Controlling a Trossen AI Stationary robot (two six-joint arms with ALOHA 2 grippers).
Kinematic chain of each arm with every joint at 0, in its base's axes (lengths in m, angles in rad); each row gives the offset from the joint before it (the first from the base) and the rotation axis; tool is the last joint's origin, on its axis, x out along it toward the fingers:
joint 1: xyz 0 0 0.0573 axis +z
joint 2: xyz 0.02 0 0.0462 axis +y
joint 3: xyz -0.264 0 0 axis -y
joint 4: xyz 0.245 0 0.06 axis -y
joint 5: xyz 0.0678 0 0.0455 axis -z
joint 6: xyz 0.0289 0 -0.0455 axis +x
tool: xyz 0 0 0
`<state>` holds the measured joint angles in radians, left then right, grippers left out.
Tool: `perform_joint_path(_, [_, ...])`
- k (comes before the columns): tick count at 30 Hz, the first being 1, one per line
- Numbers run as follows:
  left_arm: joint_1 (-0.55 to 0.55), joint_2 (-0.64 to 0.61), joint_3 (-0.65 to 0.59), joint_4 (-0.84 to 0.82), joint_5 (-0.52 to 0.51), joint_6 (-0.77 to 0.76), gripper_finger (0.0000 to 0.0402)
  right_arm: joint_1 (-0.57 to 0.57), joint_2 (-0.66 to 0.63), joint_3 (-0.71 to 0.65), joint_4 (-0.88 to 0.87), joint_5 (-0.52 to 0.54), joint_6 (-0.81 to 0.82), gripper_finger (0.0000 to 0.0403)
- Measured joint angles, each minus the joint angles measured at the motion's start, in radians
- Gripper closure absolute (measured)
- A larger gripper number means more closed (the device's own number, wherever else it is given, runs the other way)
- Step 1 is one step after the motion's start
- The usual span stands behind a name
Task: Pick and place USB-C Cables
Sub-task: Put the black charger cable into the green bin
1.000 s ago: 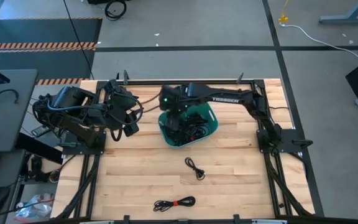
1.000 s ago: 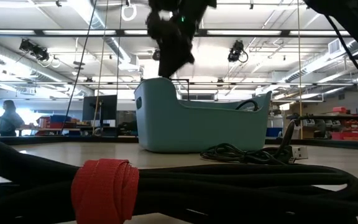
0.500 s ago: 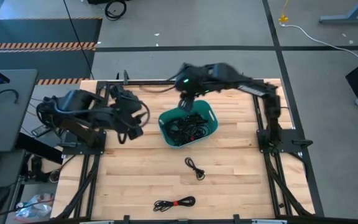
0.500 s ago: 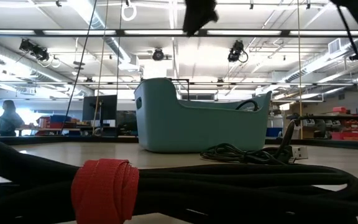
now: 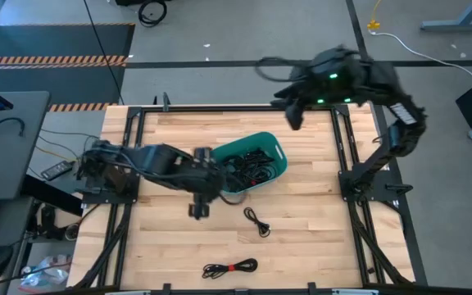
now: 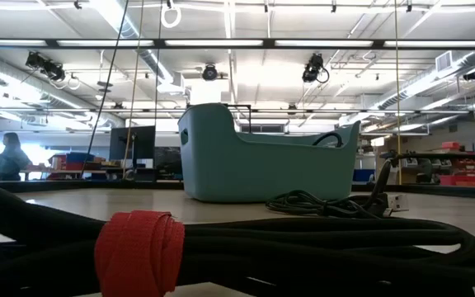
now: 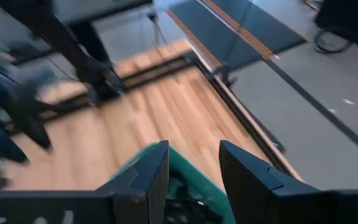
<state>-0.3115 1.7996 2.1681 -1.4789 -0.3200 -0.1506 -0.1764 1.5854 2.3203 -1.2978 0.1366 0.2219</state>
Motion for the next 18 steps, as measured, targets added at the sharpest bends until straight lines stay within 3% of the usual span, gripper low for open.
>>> perform_joint_path(6, [0.001, 0.1, 0.0, 0.147, 0.21, 0.2, 0.0203, 0.017, -0.066, 0.0, 0.044, -0.078, 0.048, 0.0257])
perform_joint_path(9, [0.01, 0.14, 0.0, 0.18, 0.223, 0.268, 0.0203, 0.034, -0.072, 0.0, 0.057, -0.088, 0.074, 0.0257])
perform_joint_path(18, [0.063, 0.289, 0.0, 0.195, 0.232, 0.254, 0.0203, 0.097, -0.038, -0.002, 0.07, -0.124, 0.146, 0.0257])
